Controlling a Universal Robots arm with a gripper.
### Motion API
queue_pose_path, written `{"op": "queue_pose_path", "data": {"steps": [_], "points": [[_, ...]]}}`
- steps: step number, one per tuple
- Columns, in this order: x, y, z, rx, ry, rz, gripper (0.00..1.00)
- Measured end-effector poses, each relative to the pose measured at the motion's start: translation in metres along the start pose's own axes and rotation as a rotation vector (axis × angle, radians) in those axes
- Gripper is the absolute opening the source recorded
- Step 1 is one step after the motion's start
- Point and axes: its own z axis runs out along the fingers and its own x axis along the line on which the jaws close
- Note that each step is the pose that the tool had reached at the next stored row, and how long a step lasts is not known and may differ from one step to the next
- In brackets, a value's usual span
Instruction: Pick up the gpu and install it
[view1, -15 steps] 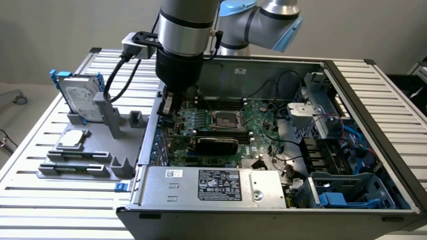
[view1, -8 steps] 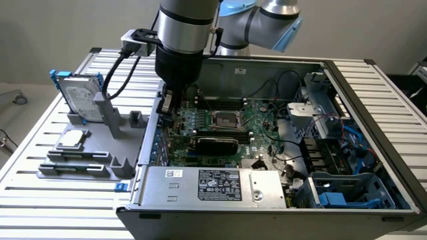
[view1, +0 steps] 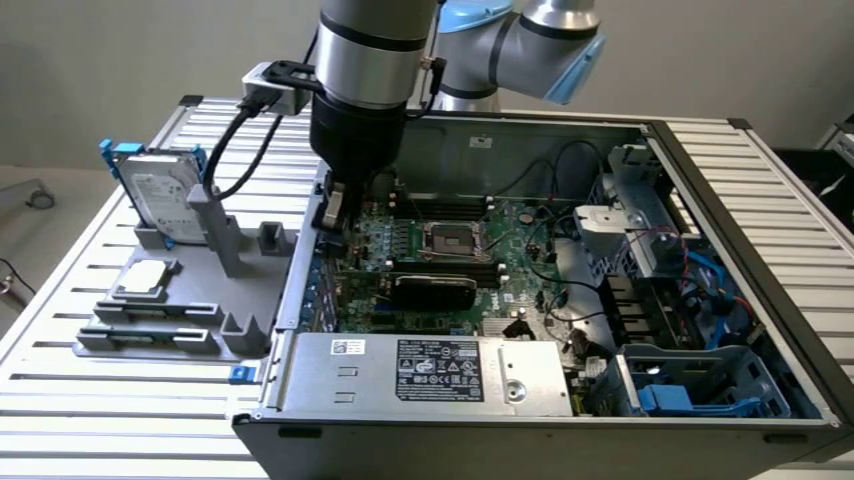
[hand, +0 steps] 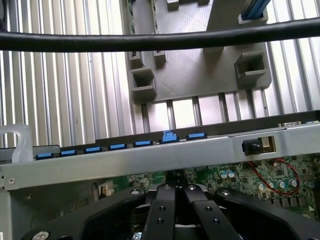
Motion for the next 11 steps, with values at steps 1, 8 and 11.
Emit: {"op": "queue_pose_path", "data": {"steps": [1, 8, 11], "points": [[-0.0001, -0.0001, 0.0006, 0.0004, 0.0029, 0.001, 0.11], [-0.0006, -0.0005, 0.0026, 0.0017, 0.0167, 0.010, 0.11], [-0.0008, -0.0005, 0.0028, 0.0014, 0.0163, 0.014, 0.11]]}}
